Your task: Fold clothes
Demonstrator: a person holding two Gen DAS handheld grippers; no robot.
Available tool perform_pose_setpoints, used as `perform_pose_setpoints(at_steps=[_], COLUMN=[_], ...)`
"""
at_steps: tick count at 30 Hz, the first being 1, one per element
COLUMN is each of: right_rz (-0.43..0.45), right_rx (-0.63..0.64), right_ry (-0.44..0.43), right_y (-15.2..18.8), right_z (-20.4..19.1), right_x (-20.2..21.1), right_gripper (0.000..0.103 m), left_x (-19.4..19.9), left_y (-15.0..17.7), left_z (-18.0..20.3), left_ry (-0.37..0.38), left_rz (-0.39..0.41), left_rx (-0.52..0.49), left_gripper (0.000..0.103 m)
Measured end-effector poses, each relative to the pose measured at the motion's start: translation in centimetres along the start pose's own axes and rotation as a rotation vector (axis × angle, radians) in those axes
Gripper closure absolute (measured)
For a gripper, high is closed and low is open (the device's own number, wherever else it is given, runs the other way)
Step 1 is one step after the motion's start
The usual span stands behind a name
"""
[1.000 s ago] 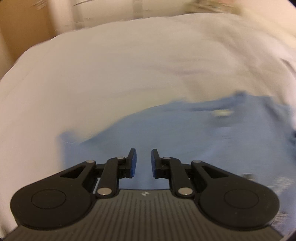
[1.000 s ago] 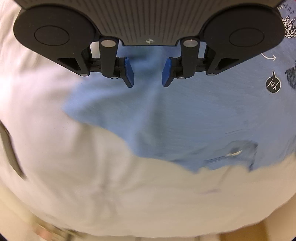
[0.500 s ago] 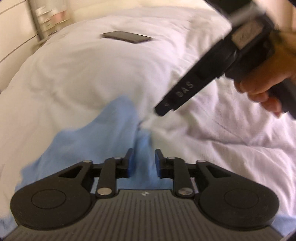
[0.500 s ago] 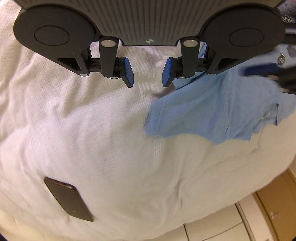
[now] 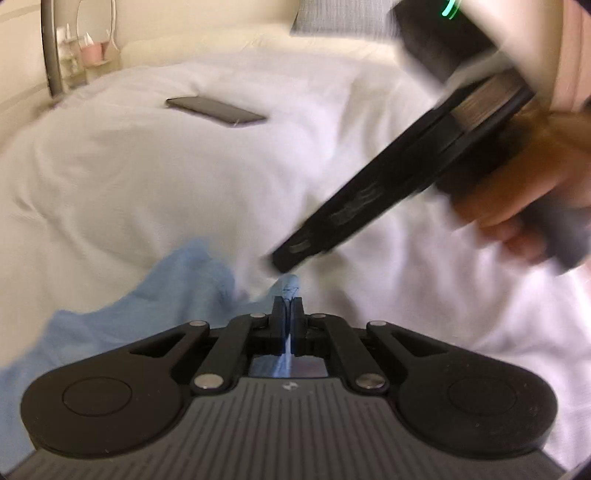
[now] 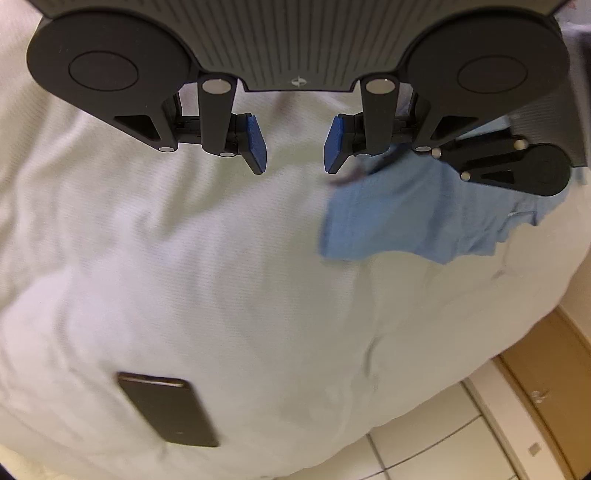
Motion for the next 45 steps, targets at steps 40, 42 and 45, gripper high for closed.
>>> perform_pose_setpoints(at_steps=[40, 42, 45], right_rz=[0.053, 0.023, -0.044], right_rx=[0.381, 0.39, 0.439], right_ry=[0.04, -0.012, -0.093], right_y=[-1.1, 0.5, 3.3], right_z=[-18.0, -21.7, -29.0], right_x=[-1.6, -2.4, -5.1], right_gripper=[0.072, 0.071, 0.071], left_x=[24.9, 28.2, 32.3], left_y=[16.5, 19.8, 24.7], left_z=[-18.5, -22.8, -28.3], left_ry=[-0.552, -0.627, -0.679], left_rz=[-0.279, -0.323, -0.365], left_rx=[0.391, 0.459, 0.571], left_gripper=[0.066, 0.066, 0.066])
Point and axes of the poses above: each gripper's, at about its wrist camera, not at the fingertips, and x roughly against the way its jaws point, z to its right, y to its underside, the point moved 5 cm from there along -x, roughly the way its jaws point, and after that the axes turned 12 degrees about -y, right-handed, at the moved point
